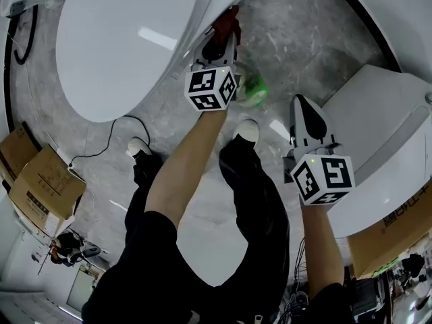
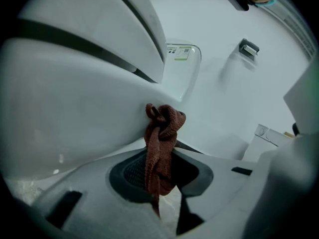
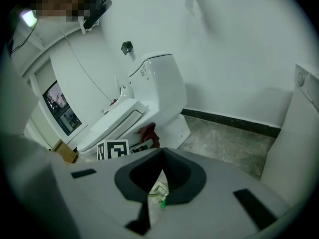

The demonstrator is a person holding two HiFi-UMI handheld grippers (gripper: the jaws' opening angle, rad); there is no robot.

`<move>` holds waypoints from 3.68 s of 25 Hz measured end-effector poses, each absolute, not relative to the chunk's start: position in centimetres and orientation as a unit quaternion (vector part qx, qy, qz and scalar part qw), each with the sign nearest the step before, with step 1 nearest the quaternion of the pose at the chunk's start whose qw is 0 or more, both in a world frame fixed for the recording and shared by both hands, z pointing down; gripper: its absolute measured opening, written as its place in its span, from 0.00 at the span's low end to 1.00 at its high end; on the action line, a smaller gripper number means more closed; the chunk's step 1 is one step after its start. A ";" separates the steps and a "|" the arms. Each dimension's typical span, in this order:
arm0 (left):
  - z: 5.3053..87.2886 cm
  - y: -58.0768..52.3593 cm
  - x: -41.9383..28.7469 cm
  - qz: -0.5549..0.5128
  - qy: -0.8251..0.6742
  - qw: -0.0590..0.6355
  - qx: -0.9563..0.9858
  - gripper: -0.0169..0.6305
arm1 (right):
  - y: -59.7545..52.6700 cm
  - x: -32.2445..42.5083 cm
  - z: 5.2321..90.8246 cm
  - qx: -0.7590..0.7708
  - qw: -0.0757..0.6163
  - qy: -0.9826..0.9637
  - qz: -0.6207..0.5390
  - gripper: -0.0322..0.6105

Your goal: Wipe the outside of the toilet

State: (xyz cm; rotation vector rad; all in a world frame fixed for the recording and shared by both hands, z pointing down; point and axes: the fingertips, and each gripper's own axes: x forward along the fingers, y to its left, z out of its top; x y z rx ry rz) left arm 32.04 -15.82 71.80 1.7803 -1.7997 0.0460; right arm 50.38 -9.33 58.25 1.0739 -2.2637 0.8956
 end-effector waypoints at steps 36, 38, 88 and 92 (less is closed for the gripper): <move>69.6 4.0 21.8 0.067 -0.630 0.314 0.708 0.16 | 2.4 33.2 55.0 0.335 0.275 -0.849 0.304 0.05; 69.5 5.5 20.6 0.079 -0.623 0.311 0.714 0.16 | 3.1 31.7 54.7 0.333 0.275 -0.850 0.302 0.05; 34.1 16.6 -22.0 0.143 -0.565 0.133 0.802 0.18 | 12.4 -4.0 28.6 0.336 0.267 -0.871 0.241 0.05; 32.6 13.0 -23.5 0.156 -0.550 0.119 0.812 0.18 | 10.0 -4.7 27.7 0.344 0.257 -0.873 0.231 0.05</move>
